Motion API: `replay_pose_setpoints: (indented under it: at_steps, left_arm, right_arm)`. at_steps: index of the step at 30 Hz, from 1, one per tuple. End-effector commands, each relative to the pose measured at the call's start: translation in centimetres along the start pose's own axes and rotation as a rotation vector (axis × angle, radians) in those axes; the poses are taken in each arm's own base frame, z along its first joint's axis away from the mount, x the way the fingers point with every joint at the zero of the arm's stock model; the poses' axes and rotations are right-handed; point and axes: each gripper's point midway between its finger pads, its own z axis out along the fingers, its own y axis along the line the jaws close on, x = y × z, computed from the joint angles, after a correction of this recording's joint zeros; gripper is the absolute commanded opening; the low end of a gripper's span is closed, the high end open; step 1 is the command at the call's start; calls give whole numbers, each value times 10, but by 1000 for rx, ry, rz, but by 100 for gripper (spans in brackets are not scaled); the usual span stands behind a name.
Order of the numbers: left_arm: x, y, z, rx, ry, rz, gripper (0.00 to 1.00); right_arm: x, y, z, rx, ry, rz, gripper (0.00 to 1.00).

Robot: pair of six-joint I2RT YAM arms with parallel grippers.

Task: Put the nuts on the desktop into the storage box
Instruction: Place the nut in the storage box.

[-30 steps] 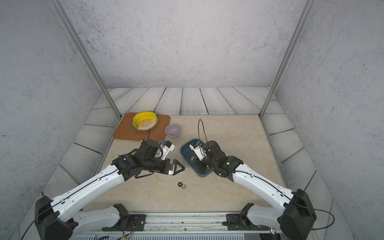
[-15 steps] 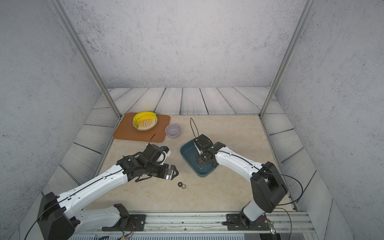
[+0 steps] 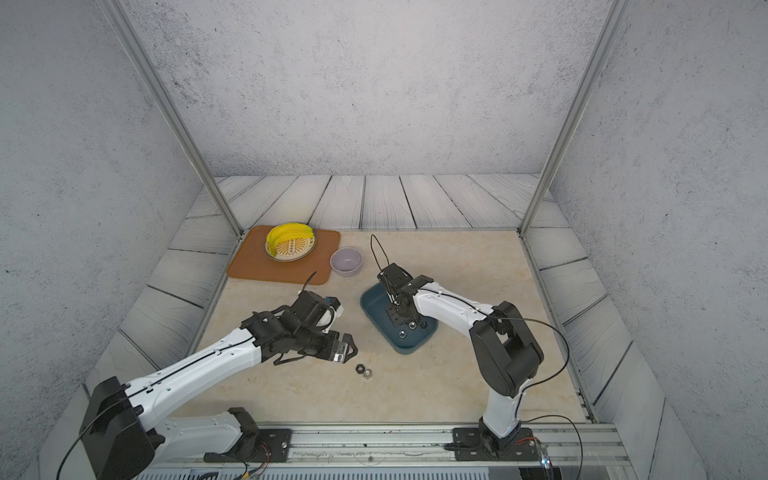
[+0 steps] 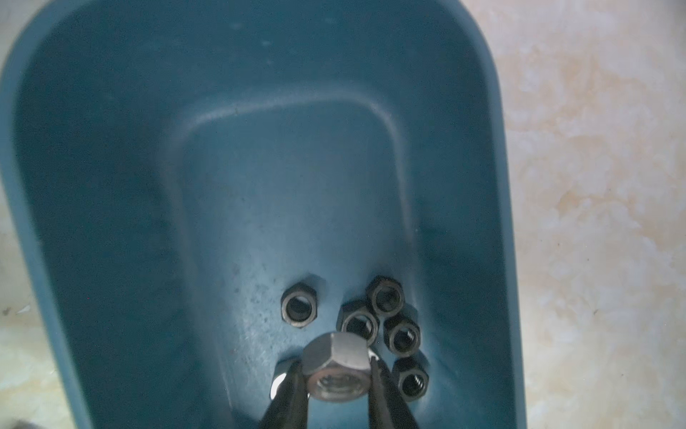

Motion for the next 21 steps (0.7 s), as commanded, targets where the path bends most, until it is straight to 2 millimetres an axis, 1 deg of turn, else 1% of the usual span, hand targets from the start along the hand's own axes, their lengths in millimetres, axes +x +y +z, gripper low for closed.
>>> replay_pose_setpoints:
  at_steps: [1,5,10,21]
  left_arm:
    - [0,2,-1,-3,1,1,98]
    - [1,4,-3,-13,-5,0,98]
    - [3,6,-3,-16,-8,-3,98]
    - [4,5,-4,-8,0,-3,98]
  right_arm:
    - [-11,-5,7,11,-5,7,15]
    - [-14,-2,19,1,10,13,15]
    - [-7,3,36,-11,50,21,15]
    - [7,-5,58,38,111,11,15]
